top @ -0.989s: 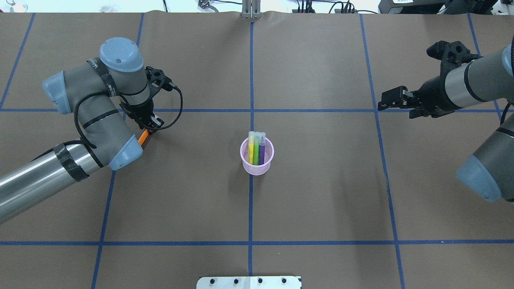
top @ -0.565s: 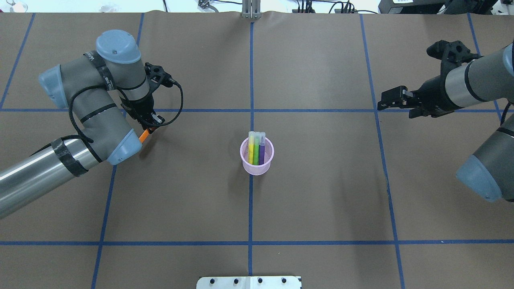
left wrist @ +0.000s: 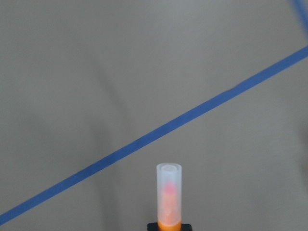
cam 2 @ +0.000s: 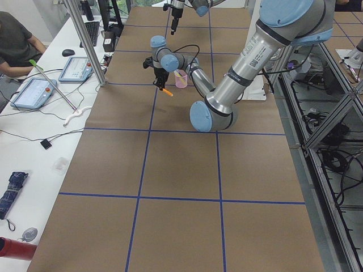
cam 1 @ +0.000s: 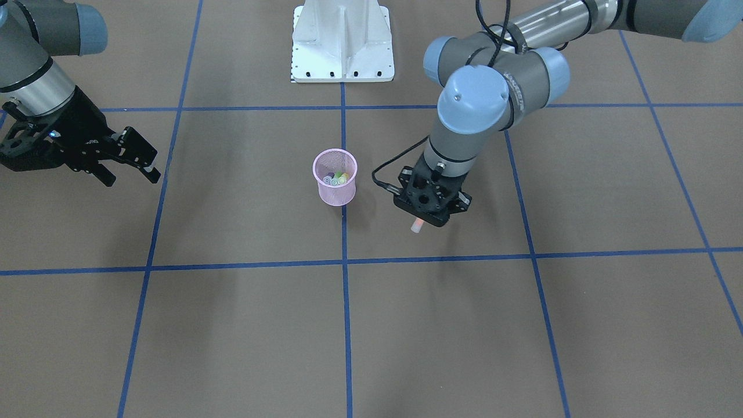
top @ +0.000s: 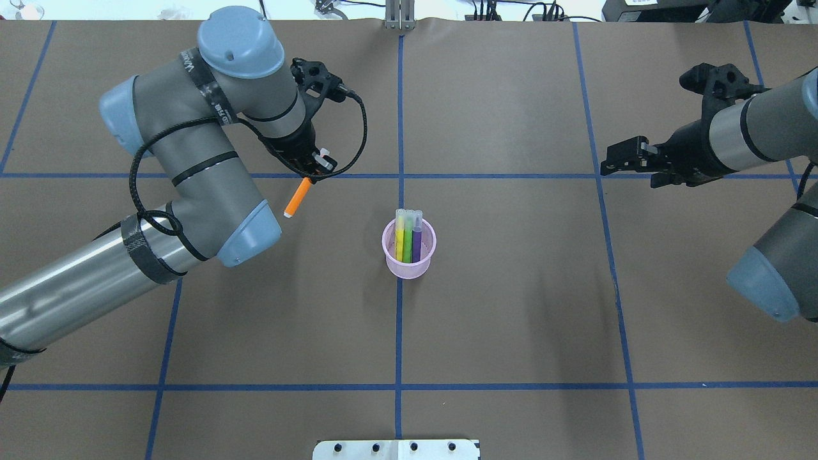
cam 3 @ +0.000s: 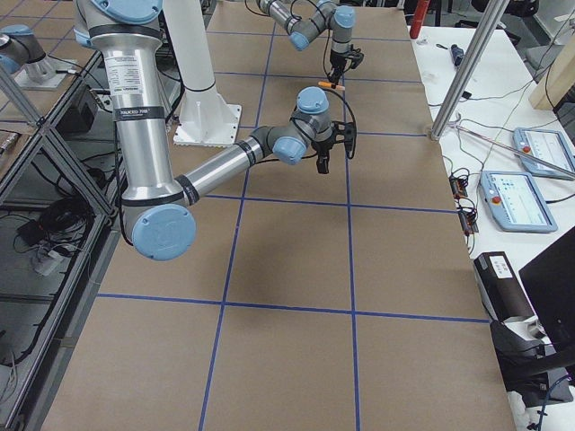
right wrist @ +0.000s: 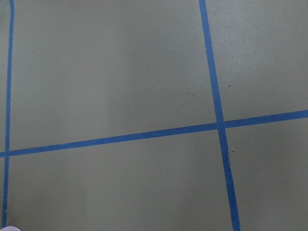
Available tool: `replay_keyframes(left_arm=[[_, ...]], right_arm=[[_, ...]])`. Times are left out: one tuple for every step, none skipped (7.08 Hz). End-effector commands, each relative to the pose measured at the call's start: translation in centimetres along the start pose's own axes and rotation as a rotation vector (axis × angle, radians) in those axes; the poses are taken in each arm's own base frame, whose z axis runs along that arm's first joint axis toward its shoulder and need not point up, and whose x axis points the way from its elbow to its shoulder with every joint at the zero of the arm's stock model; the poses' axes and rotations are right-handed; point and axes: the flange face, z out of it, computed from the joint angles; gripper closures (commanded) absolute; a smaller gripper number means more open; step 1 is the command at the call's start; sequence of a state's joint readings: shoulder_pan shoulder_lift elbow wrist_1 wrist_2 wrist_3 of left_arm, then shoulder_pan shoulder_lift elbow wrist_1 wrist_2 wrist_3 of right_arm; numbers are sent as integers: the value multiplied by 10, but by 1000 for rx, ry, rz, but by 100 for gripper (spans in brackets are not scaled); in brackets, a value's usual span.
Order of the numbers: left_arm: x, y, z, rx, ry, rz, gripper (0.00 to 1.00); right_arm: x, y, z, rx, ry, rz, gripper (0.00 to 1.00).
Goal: Collect pens into pen holder
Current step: 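Carry the orange marker with the left gripper into the pink cup and release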
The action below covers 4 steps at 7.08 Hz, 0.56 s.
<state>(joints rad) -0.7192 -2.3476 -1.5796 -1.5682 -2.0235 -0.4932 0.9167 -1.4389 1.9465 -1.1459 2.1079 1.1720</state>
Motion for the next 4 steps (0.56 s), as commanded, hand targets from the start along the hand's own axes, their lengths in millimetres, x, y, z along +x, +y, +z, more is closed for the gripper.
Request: replay_keyframes(left_arm=[[64, -4, -56, 272, -9, 100, 100], [80, -3, -60, 380, -27, 80, 100], [107, 4, -49, 489, -95, 86, 100], [139, 18, -37, 553, -98, 106, 100]], right_arm=[[1, -1, 0, 2, 2, 1, 0], [1, -1, 0, 2, 2, 1, 0], [1, -1, 0, 3, 2, 2, 0], [1, -1, 0, 3, 2, 2, 0]])
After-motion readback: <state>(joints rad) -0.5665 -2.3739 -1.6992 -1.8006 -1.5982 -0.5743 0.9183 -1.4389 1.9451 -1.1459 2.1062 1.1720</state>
